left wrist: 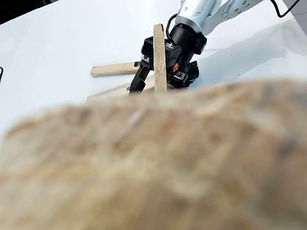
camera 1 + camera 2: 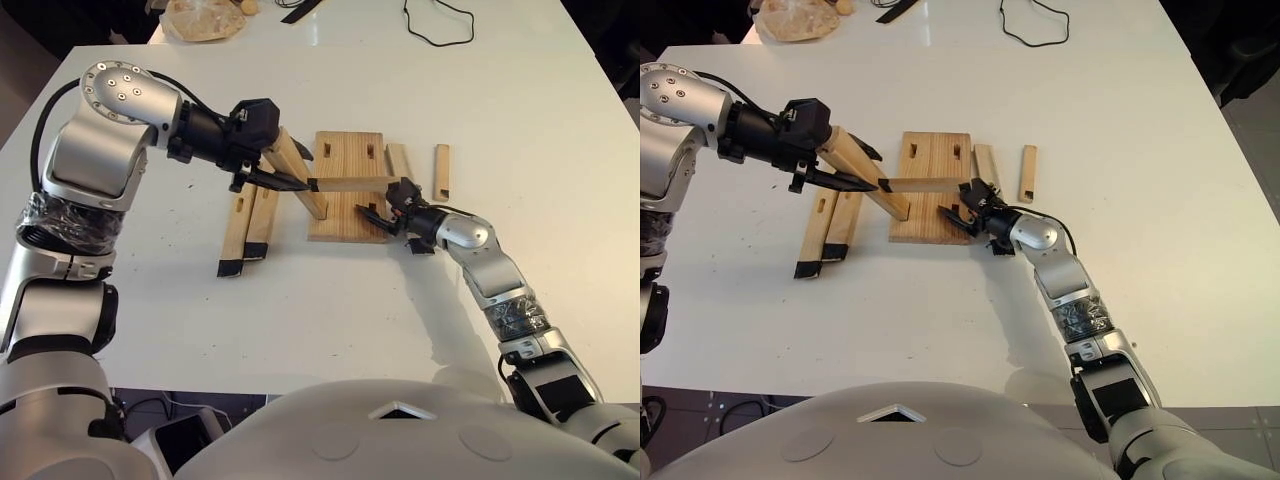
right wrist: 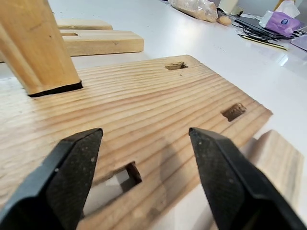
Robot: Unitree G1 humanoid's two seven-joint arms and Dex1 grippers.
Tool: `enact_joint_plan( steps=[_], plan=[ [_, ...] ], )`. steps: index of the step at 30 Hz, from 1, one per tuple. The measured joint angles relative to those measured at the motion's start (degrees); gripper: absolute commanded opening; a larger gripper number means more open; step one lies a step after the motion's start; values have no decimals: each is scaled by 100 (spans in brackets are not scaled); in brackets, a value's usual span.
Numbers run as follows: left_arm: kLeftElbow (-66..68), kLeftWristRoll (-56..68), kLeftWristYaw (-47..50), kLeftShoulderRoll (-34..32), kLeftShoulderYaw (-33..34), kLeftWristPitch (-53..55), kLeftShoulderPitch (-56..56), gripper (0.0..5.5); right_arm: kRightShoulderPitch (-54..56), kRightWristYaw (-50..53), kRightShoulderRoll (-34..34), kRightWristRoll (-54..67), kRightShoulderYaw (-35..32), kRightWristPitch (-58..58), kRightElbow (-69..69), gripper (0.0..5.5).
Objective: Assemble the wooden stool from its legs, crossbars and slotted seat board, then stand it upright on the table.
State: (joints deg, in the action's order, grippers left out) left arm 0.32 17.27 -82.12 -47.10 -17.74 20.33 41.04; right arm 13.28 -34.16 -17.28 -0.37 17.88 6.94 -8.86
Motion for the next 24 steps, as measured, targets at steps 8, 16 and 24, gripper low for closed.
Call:
enact_joint_plan(
  steps=[8,16,24],
  plan=[
    [-301,15,458,142,134,115,-225,253,-21,-39,11,1,34,8,29,332],
    [-661,530,1113,321,871,994,-524,335,-142,-53,-58,40,-49,-42,118,332],
    [-1326,1746,1680,267,2195,2093,-548,335,-172,-90,-112,42,-56,-98,116,332]
  ],
)
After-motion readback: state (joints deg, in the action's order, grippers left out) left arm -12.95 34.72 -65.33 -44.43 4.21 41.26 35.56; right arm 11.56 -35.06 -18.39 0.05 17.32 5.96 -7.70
